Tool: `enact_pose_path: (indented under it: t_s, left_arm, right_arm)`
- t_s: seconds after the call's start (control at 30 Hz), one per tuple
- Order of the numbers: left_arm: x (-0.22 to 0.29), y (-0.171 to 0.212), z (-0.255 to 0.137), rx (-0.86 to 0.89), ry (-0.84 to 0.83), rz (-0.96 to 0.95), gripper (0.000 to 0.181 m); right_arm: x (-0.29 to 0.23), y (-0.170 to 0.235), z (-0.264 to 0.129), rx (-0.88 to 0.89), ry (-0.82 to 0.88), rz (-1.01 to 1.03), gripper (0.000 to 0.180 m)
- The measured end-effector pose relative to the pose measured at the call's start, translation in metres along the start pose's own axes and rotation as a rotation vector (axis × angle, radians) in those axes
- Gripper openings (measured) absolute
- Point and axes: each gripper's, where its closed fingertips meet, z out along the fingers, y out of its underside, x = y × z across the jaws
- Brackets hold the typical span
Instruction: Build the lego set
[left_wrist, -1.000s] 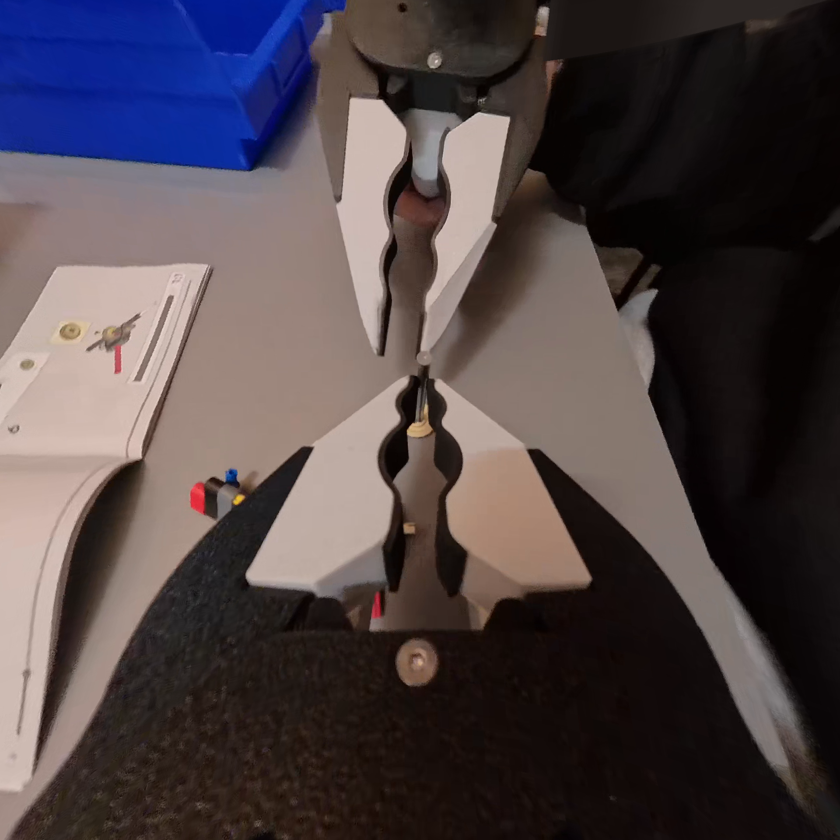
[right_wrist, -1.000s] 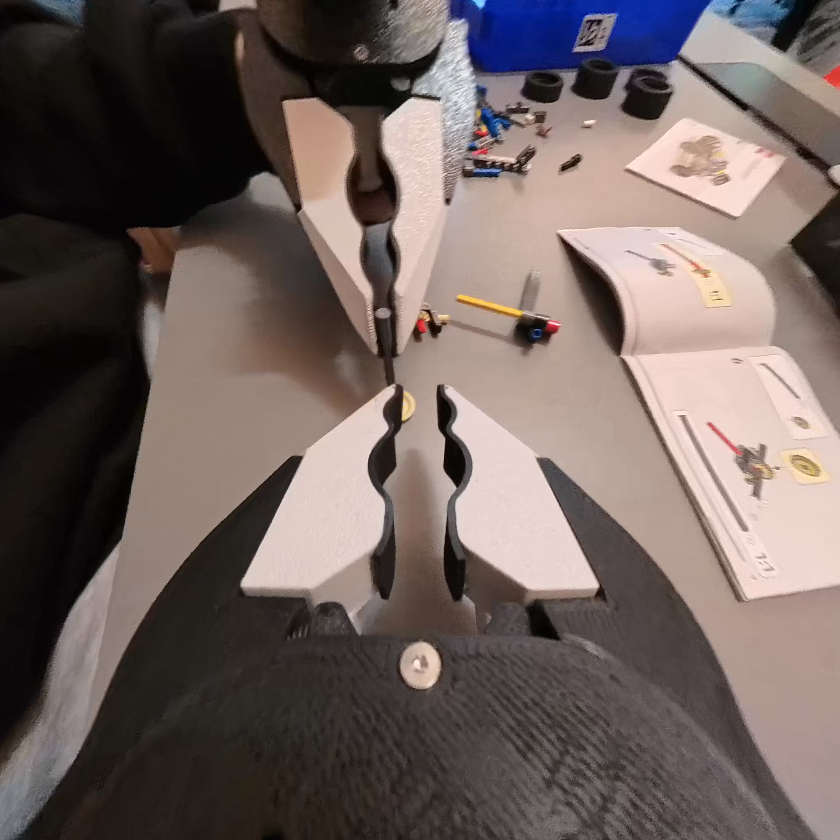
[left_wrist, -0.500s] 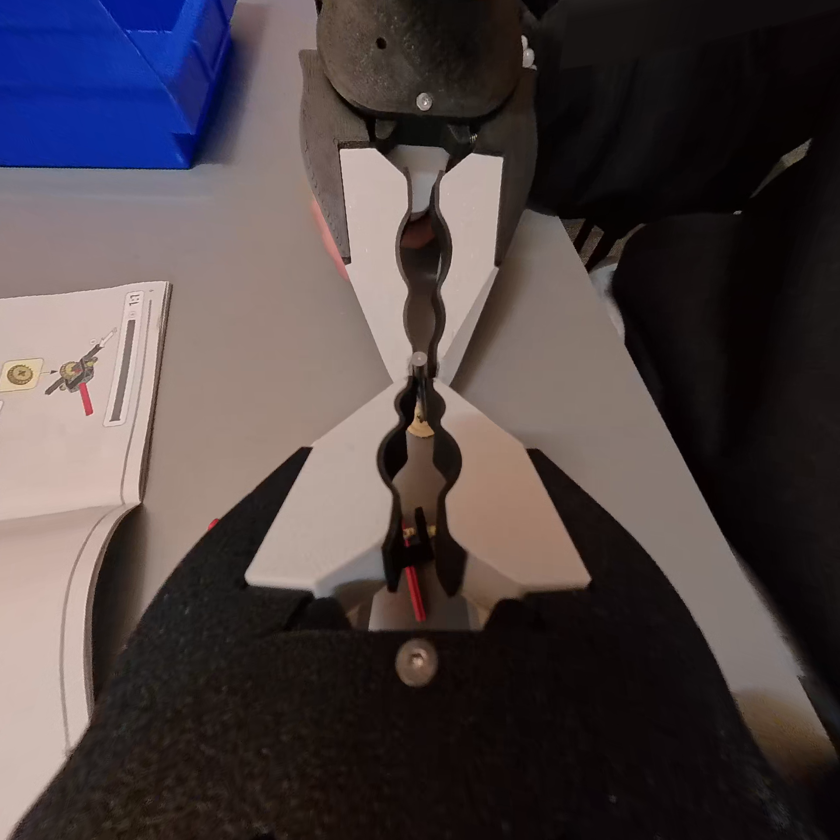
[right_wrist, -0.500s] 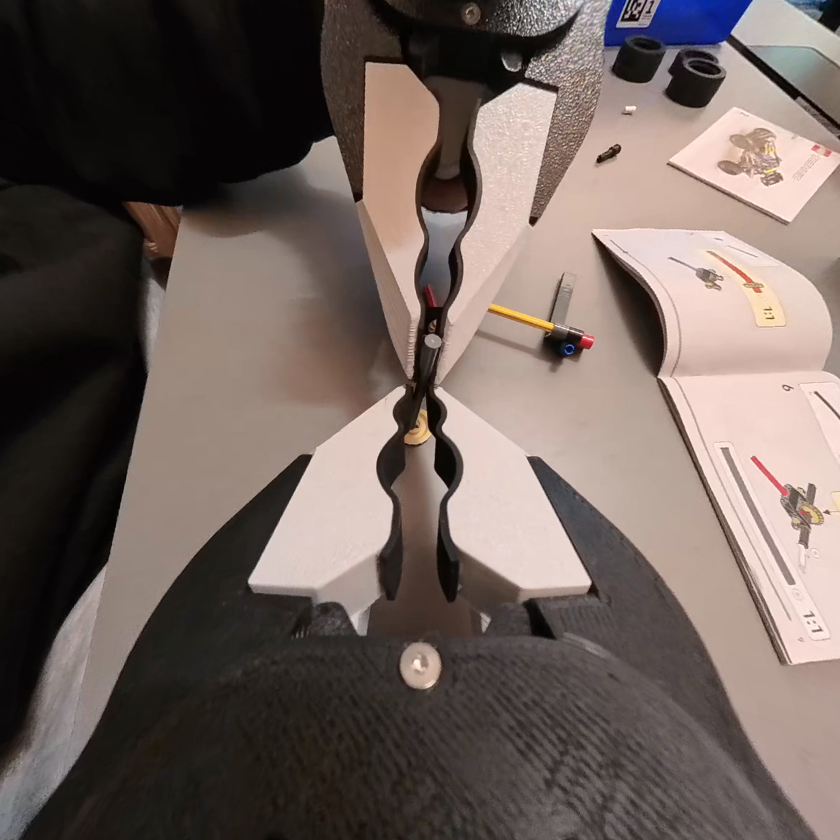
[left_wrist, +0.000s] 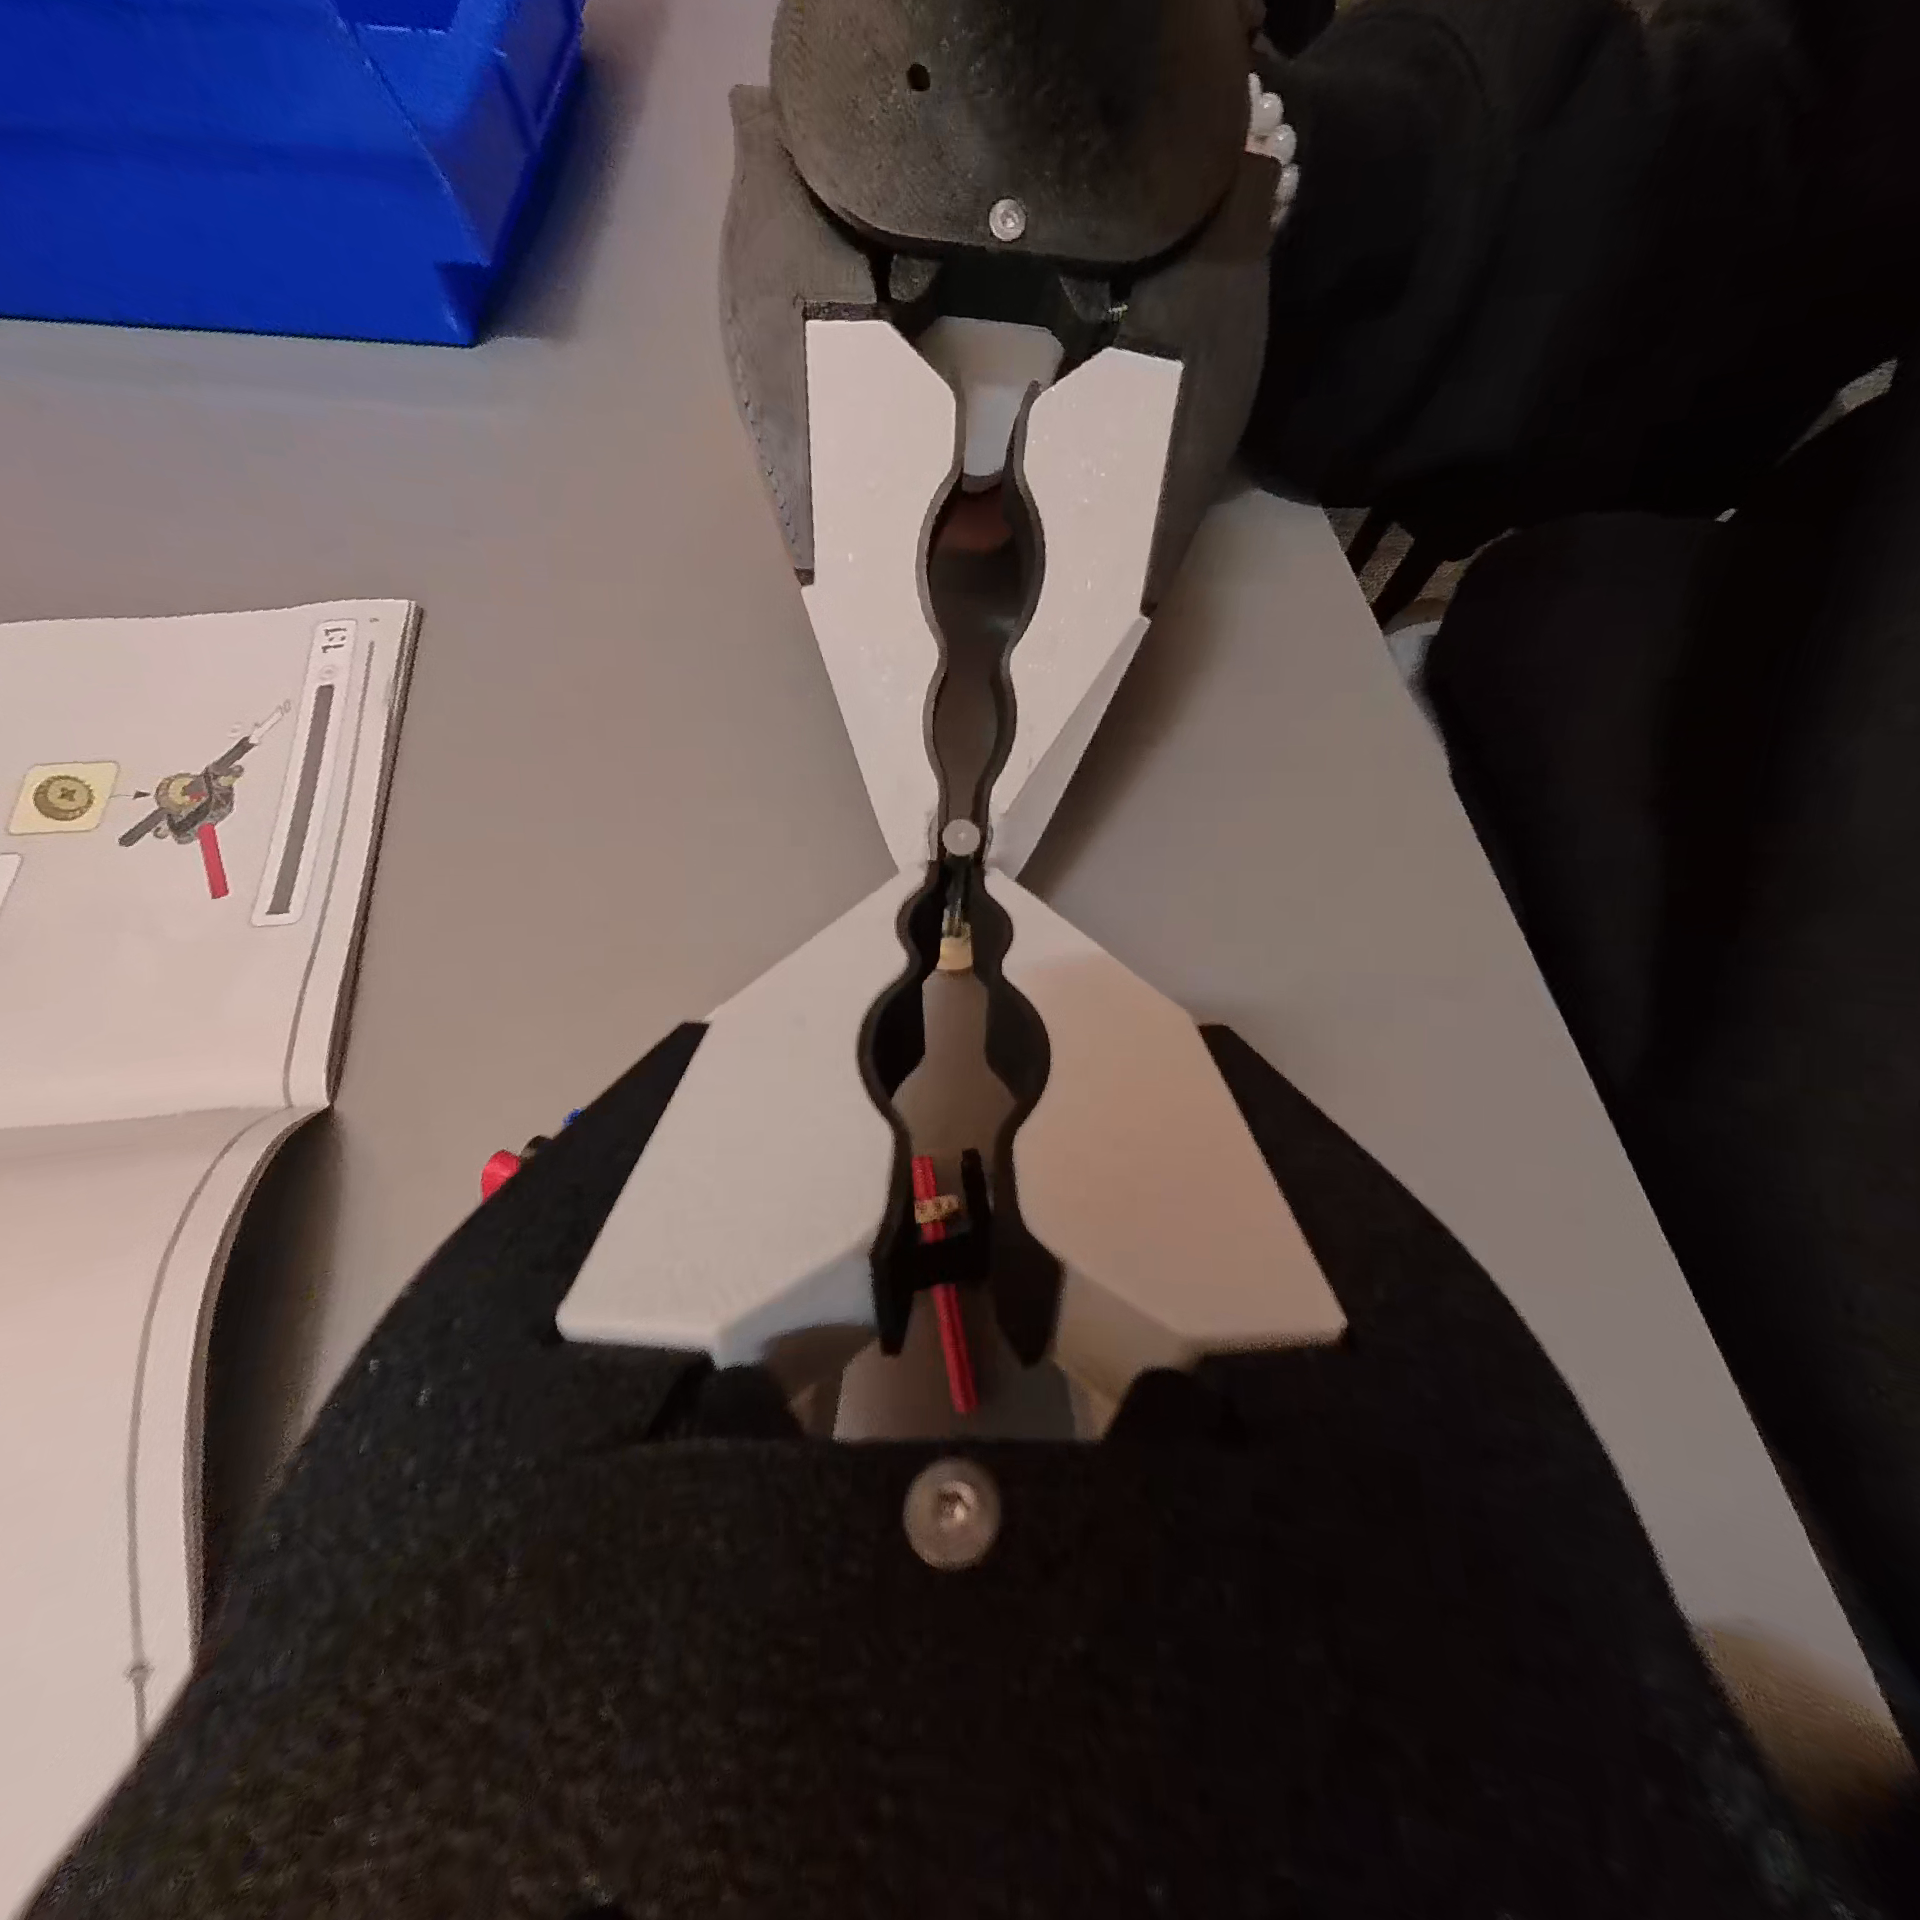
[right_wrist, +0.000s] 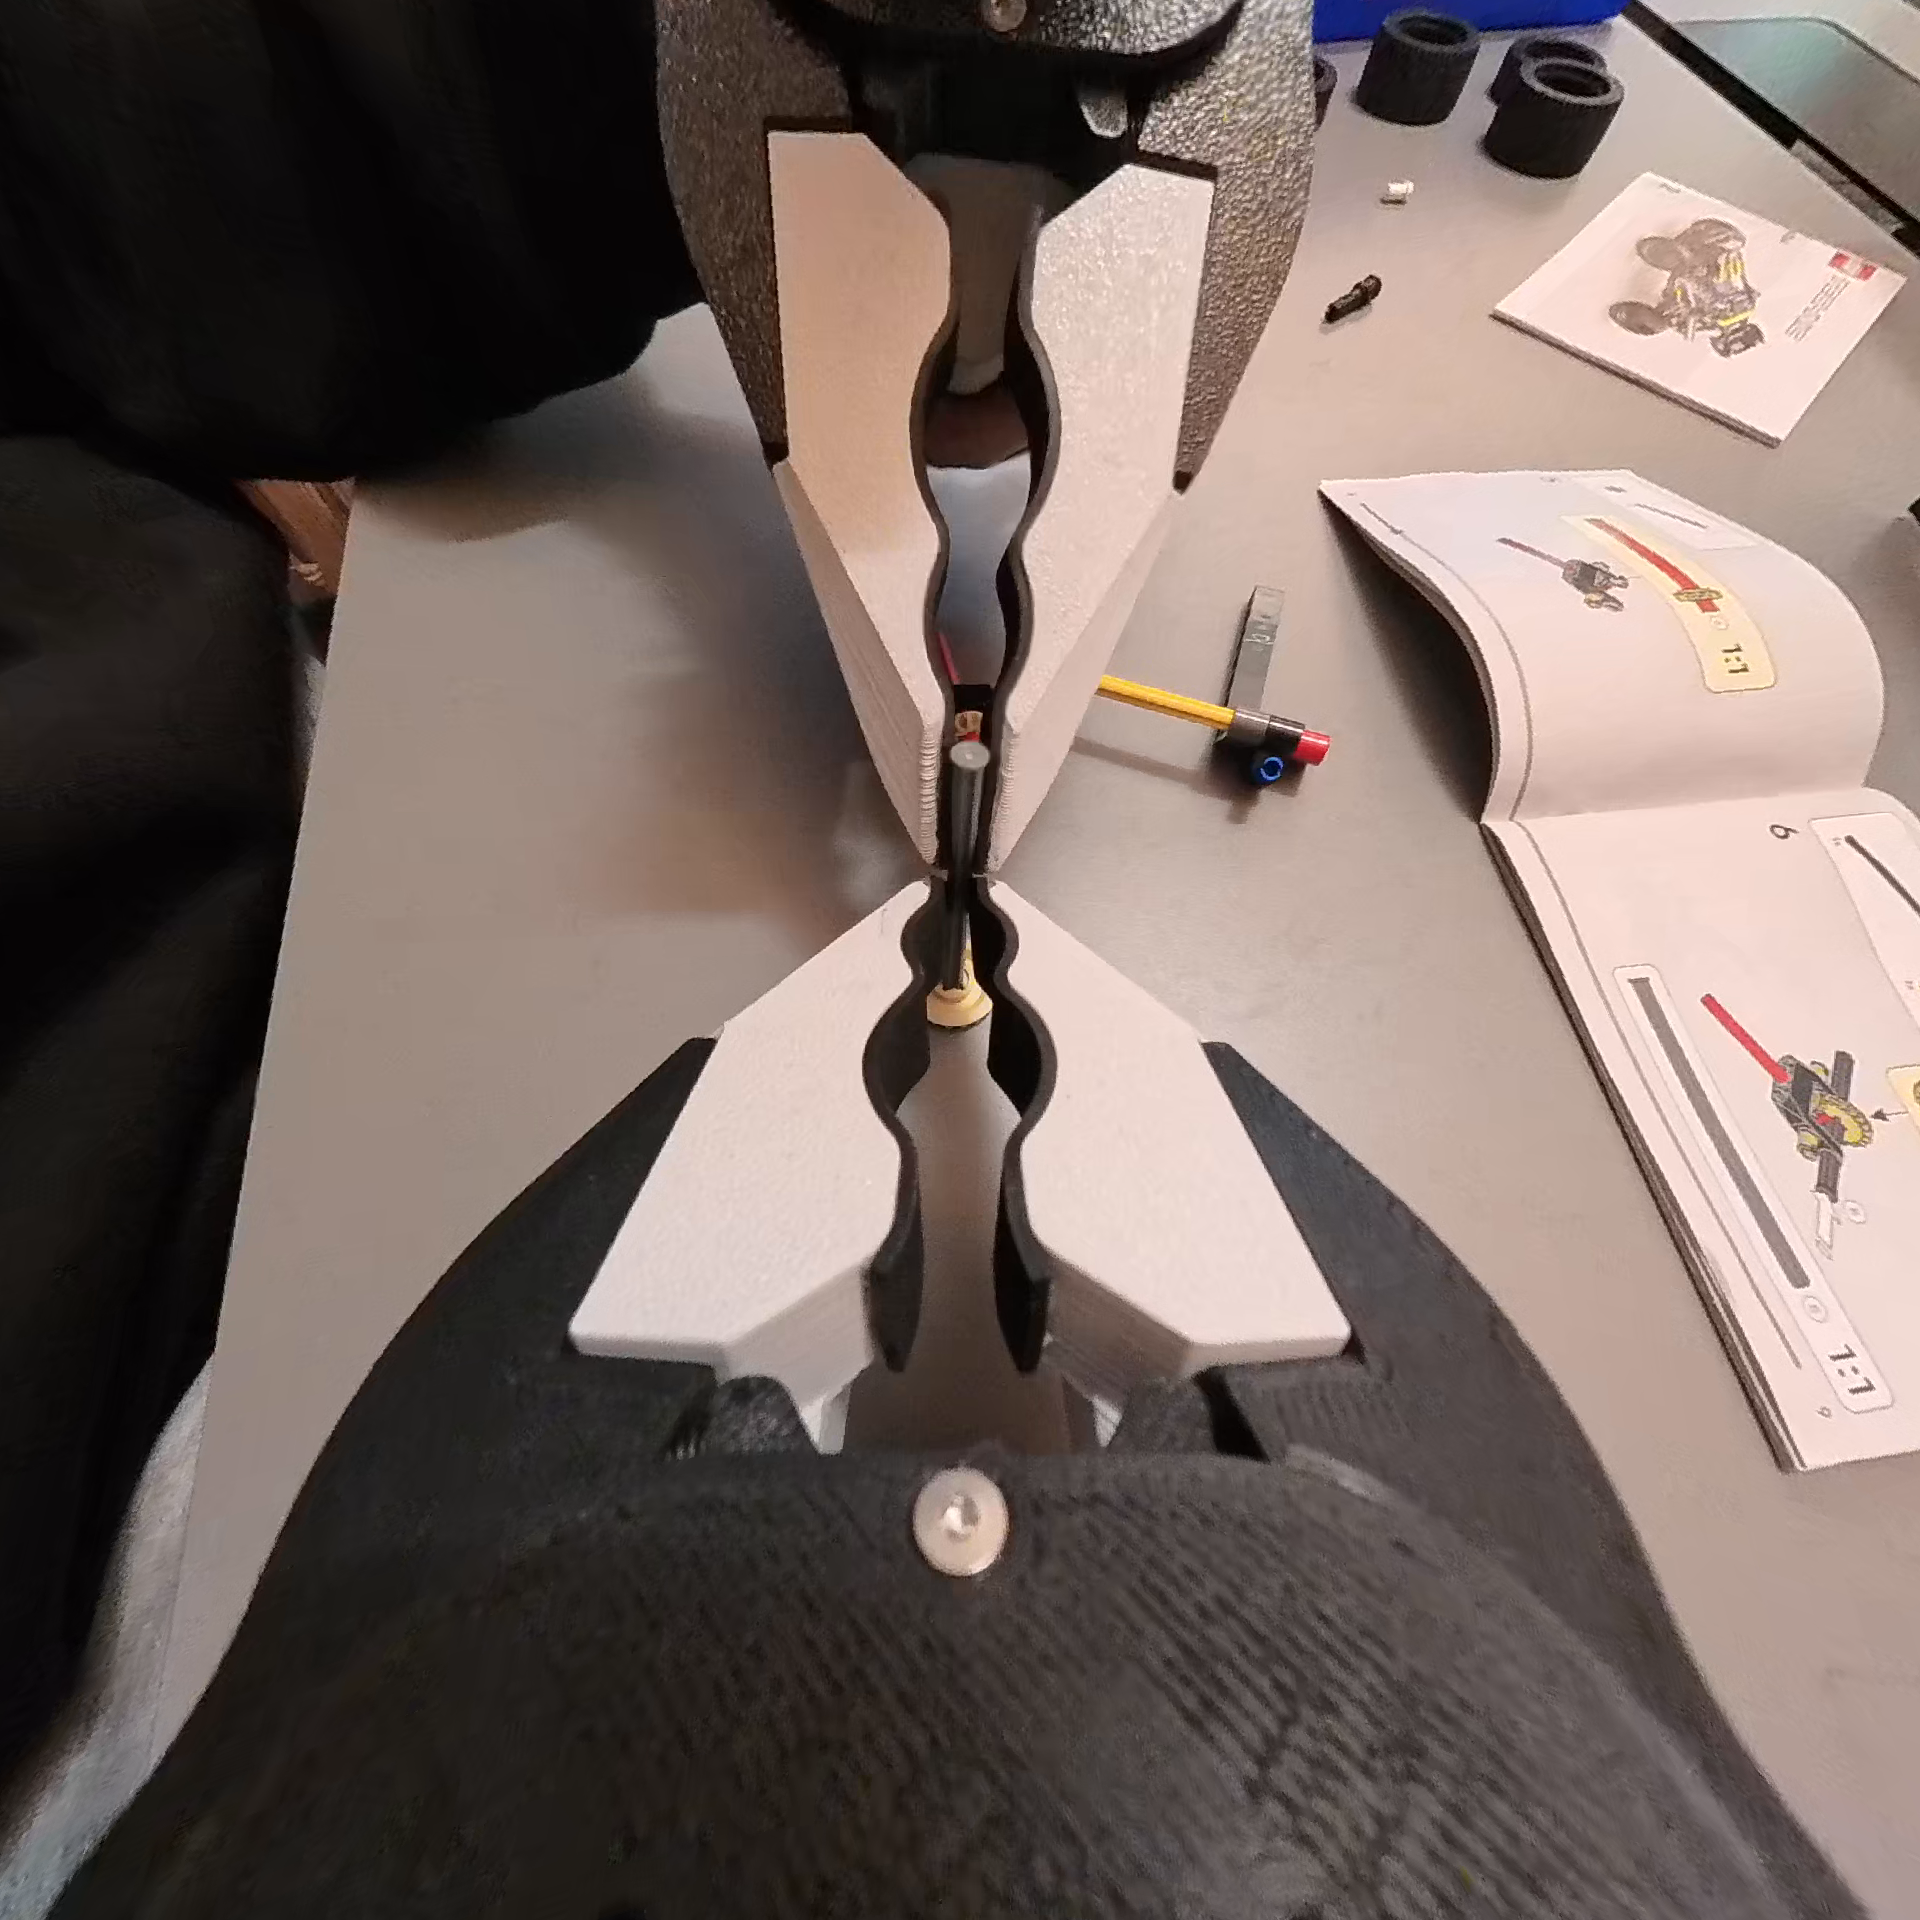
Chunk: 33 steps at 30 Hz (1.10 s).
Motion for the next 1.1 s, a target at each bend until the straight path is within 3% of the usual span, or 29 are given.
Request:
enact_pose_path:
  t_s: [0.03,0.37,0.57,0.73,0.9,1.1]
  left_arm:
    - [-0.001,0.0,0.0,-0.003,-0.009,-0.005,0.002]
    - [-0.012,-0.013,-0.013,0.023,-0.168,-0.065,0.014]
    - [-0.009,-0.016,-0.01,-0.043,-0.191,-0.112,0.014]
    - [-0.011,-0.015,-0.004,-0.128,-0.226,-0.122,0.004]
    - [-0.016,-0.013,-0.006,-0.192,-0.305,-0.119,0.017]
    - [-0.013,-0.022,-0.006,-0.093,-0.209,-0.268,0.0]
  right_arm:
    - [0.001,0.0,0.0,-0.001,0.007,0.003,0.002]
    - [0.006,0.001,-0.001,-0.003,0.025,0.05,0.002]
    - [0.007,0.001,0.0,-0.005,0.028,0.057,0.002]
    - [0.006,0.002,-0.001,-0.006,0.027,0.065,0.002]
    - [0.007,0.002,-0.001,-0.006,0.03,0.076,0.002]
    - [0.008,0.003,-0.002,-0.006,0.032,0.098,0.002]
